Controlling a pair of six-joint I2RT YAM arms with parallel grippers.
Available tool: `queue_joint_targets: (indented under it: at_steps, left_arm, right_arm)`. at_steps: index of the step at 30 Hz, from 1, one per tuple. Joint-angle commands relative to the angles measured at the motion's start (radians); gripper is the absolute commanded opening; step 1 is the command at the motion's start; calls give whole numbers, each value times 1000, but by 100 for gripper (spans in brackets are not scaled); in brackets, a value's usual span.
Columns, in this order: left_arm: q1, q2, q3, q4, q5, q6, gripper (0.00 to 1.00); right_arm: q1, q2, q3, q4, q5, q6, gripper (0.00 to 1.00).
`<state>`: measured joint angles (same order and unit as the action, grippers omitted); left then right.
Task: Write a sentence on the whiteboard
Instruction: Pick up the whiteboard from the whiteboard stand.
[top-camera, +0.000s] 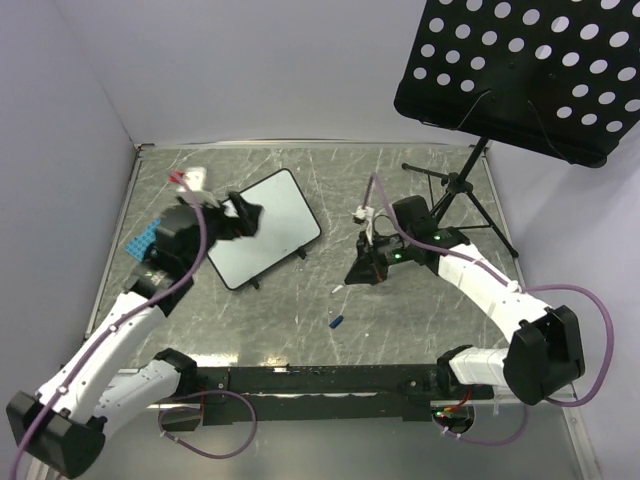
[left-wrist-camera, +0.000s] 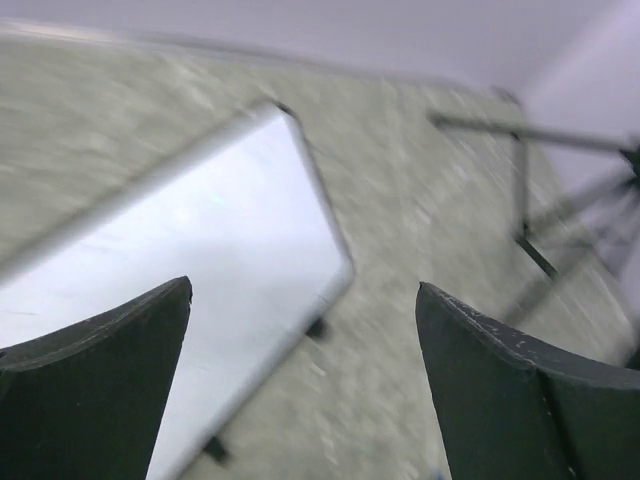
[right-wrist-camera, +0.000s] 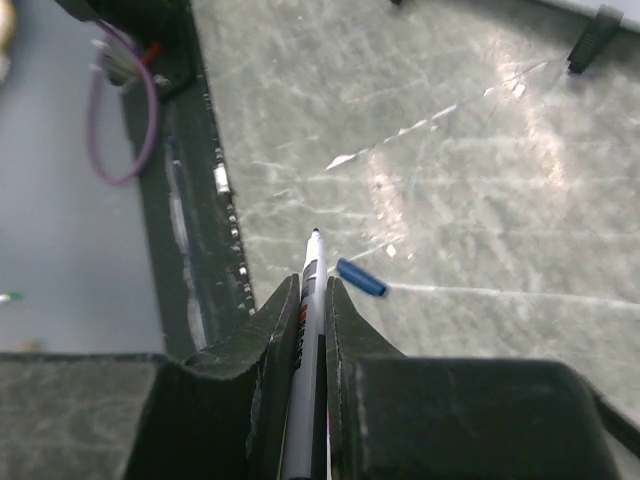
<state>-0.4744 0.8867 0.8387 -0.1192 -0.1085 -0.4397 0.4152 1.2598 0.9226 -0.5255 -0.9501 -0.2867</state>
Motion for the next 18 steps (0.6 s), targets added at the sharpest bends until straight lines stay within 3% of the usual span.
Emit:
queue_joint_targets:
  at_steps: [1, 5, 12, 18]
  left_arm:
    - [178, -41, 20, -45, 42, 87, 97]
    - [293, -101, -6, -20, 21, 107, 97]
    - [322, -270, -79, -36, -215, 136, 97]
    - [327, -413, -142, -71, -367, 157, 97]
  right_arm:
    - [95, -56, 175, -73, 233, -116, 0]
    - [163, -56, 313, -119, 426, -172, 0]
    - [292, -62, 439, -151, 614, -249, 0]
    - [447, -69, 389, 115, 707, -215, 0]
